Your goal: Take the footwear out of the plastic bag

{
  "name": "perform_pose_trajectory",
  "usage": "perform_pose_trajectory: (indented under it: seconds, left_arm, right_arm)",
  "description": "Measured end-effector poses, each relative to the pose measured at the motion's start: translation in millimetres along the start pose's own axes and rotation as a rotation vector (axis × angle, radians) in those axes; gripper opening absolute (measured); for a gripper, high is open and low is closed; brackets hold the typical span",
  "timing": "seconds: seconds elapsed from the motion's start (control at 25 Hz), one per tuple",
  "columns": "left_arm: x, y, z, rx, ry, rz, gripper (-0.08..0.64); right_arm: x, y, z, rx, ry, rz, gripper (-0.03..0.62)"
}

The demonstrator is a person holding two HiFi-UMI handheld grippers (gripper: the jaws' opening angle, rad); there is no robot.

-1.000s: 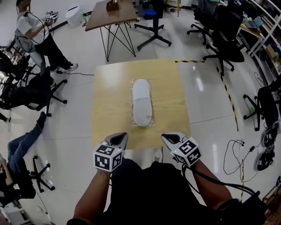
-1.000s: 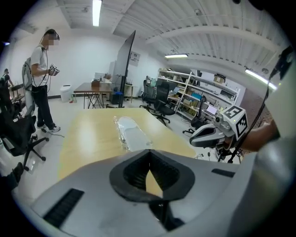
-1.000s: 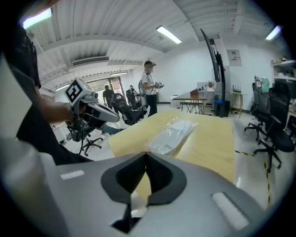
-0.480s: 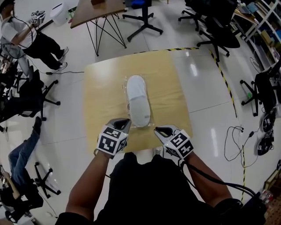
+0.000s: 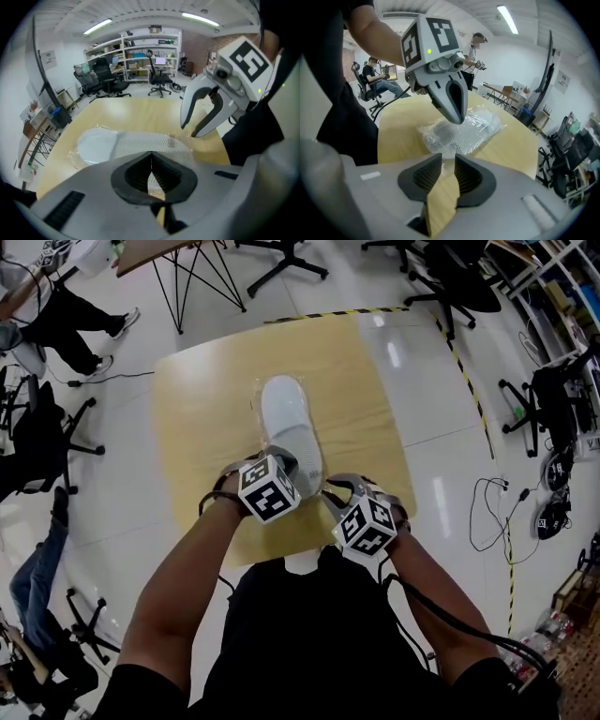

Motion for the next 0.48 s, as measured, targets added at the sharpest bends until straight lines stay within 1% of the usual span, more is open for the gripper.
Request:
perform_pose_trajectory:
  seconds: [0.08, 0.12, 0.28, 0.44, 0.48]
  left_arm:
    - [8.2, -0.7, 12.9, 0.008, 0.055, 0.039, 0.008]
    - [10.4, -1.6, 17.4, 0.015, 0.061, 0.04, 0.008]
    - [11.8, 0.6, 20.2, 0.03, 0.031, -0.012, 0.008]
    - [12.3, -0.9, 20.4, 0.014, 0.036, 0.01, 0.006]
    - [12.2, -1.1, 21.1, 0.009, 0.043, 0.015, 0.006]
  right_arm:
    - [-1.0, 0.0, 5.7, 0.009, 0.019, -0.001, 0.087]
    - [-0.5, 0.3, 7.5, 0.011, 0.029, -0.003, 0.084]
    - [-0.7, 2.5, 14.6, 0.004, 0.058, -0.019, 0.057]
    - [-1.4, 6.1, 14.3, -0.004, 0.062, -0.014, 0.002]
    - [-1.6, 7.6, 13.7, -0.004, 0.064, -0.023, 0.002]
Point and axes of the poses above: the fingertips, and each gripper's own axes: z forward along the fingers, y to its left, x out of its underside, the point moved 7 cm from there along -z, backward along the fingers, and after that the axes turned 8 degrees about x, right-handed, at the moved point
